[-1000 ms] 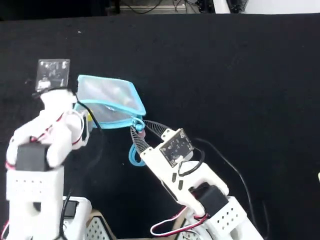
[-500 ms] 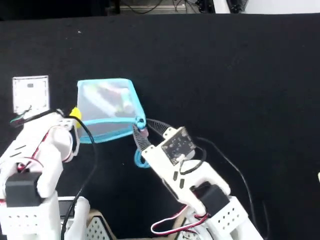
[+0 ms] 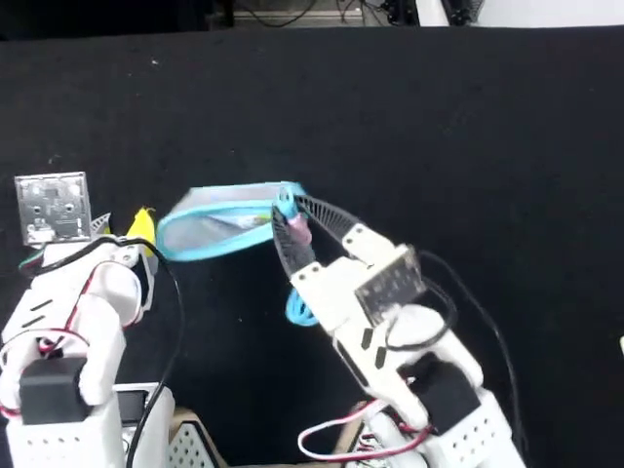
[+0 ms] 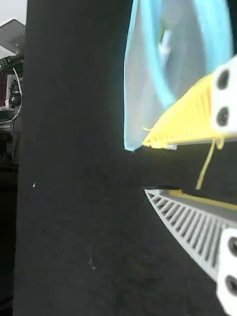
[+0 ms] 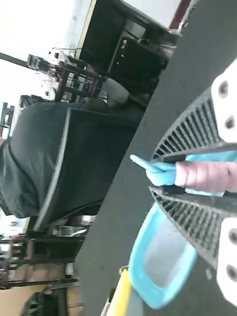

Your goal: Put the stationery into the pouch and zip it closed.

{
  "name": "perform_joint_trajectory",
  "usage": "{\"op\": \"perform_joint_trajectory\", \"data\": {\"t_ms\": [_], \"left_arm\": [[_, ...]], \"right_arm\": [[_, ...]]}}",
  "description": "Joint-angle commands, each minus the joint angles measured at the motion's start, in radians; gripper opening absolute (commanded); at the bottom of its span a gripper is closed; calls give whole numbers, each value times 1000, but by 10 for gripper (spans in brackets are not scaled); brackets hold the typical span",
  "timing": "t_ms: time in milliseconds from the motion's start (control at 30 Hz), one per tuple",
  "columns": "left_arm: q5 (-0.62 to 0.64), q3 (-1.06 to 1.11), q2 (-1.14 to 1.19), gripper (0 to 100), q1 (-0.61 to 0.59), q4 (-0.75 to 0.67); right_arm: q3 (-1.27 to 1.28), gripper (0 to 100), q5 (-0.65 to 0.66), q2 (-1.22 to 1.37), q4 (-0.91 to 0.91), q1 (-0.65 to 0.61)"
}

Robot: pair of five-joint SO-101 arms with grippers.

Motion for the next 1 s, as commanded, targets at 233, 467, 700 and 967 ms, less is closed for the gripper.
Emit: {"op": "perform_joint_trajectory", "data": {"t_ms": [233,467,700,967], "left_arm": [[130,148,-245,141,-225,-149],[83,378,-428,141,-90,-264],[44,647,-463,141,28,-482],[44,826,-463,141,110,-707]], "right_arm": [[-438,11,44,481,3,18],[-618,11,44,696,64,15],[-825,11,44,762,333,12],[-871,11,87,771,420,-89]]}}
